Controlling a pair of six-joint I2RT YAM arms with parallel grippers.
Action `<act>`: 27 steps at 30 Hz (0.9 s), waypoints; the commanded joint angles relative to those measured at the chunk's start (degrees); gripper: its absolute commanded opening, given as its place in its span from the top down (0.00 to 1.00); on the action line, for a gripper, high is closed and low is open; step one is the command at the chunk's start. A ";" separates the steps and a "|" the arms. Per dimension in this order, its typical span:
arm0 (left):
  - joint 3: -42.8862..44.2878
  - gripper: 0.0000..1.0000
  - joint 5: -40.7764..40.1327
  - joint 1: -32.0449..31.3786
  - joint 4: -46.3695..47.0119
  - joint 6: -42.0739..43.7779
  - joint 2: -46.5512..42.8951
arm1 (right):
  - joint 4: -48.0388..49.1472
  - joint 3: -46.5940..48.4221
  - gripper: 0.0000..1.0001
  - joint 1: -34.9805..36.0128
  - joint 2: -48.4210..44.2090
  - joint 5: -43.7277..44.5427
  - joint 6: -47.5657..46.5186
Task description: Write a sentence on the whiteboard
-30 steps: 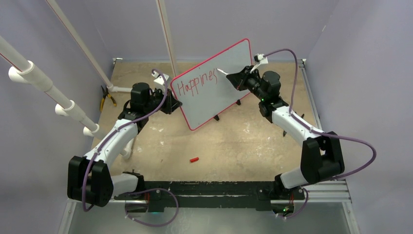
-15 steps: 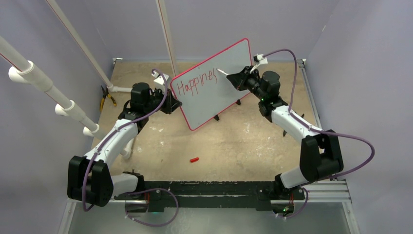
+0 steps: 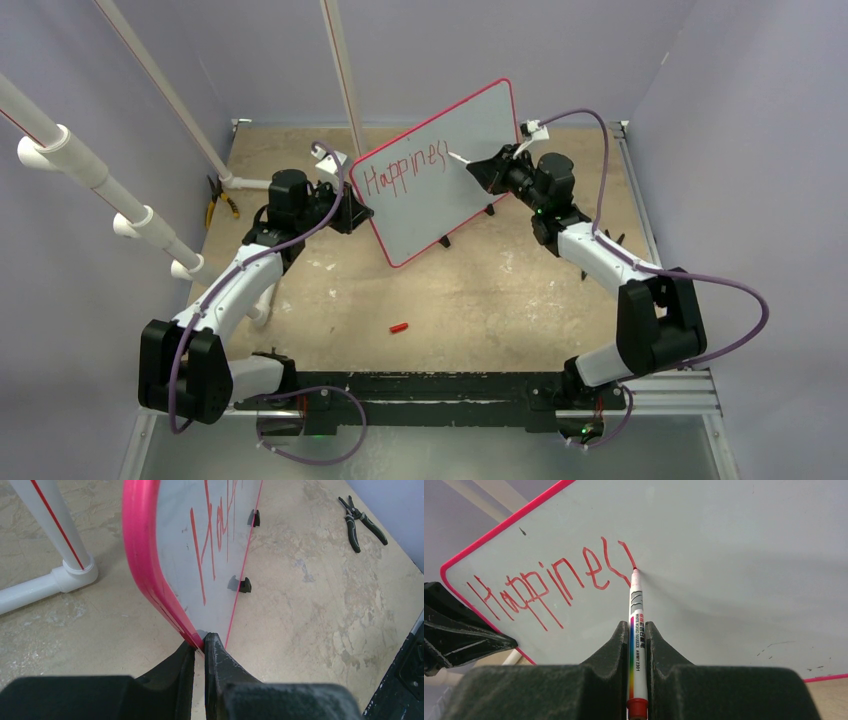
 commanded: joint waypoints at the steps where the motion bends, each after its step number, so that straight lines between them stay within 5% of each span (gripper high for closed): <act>1: 0.75 1.00 0.69 -1.49 1.04 2.15 0.96 | 0.54 -0.16 1.00 -0.08 -1.85 1.22 -1.20; 27: 0.84 1.00 0.60 -1.77 1.04 2.24 0.63 | -1.81 -1.07 1.00 -0.34 -2.01 5.33 -0.37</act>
